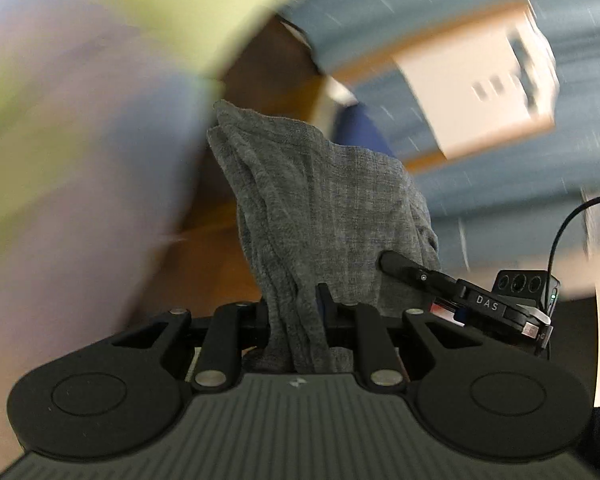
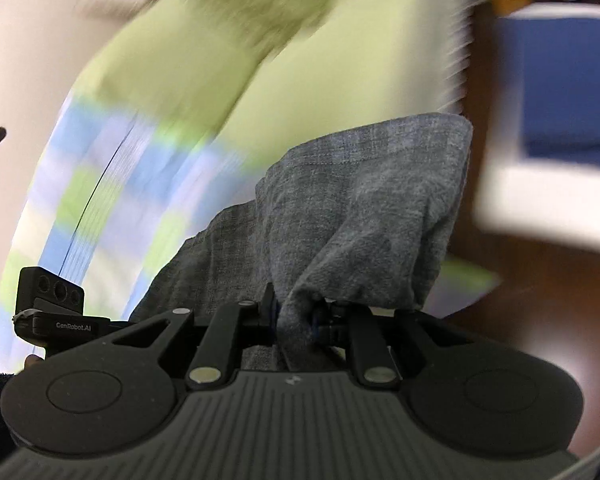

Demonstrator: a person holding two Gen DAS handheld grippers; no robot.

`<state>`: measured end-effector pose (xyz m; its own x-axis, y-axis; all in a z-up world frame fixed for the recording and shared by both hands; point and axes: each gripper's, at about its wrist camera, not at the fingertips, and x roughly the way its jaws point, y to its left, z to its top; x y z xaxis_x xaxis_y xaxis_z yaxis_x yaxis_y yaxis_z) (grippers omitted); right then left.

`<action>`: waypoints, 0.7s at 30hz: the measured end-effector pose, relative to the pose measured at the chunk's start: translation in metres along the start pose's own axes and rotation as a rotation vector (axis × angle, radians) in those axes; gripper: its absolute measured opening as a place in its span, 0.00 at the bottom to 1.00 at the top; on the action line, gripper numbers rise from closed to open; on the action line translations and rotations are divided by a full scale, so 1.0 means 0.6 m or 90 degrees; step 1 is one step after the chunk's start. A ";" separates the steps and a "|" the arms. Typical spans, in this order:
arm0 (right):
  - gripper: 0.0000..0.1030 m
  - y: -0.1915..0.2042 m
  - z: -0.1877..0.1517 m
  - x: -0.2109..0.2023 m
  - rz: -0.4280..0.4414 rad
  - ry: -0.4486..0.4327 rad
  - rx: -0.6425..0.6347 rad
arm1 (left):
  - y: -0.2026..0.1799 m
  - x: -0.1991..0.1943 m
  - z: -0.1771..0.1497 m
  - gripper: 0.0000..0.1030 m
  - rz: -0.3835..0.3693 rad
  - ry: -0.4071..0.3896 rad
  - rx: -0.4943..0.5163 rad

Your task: Fold clothes

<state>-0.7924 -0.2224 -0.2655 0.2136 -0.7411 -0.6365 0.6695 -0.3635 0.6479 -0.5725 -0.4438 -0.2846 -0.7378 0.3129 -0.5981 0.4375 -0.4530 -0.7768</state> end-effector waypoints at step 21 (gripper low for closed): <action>0.12 -0.393 0.289 -0.097 -0.098 -0.163 0.075 | -0.142 0.364 0.254 0.21 0.002 0.029 0.176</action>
<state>-1.0863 -0.1913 -0.3086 -0.0798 -0.7843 -0.6152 0.5903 -0.5345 0.6049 -0.8493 -0.4641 -0.3188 -0.7101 0.3463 -0.6131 0.2782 -0.6620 -0.6960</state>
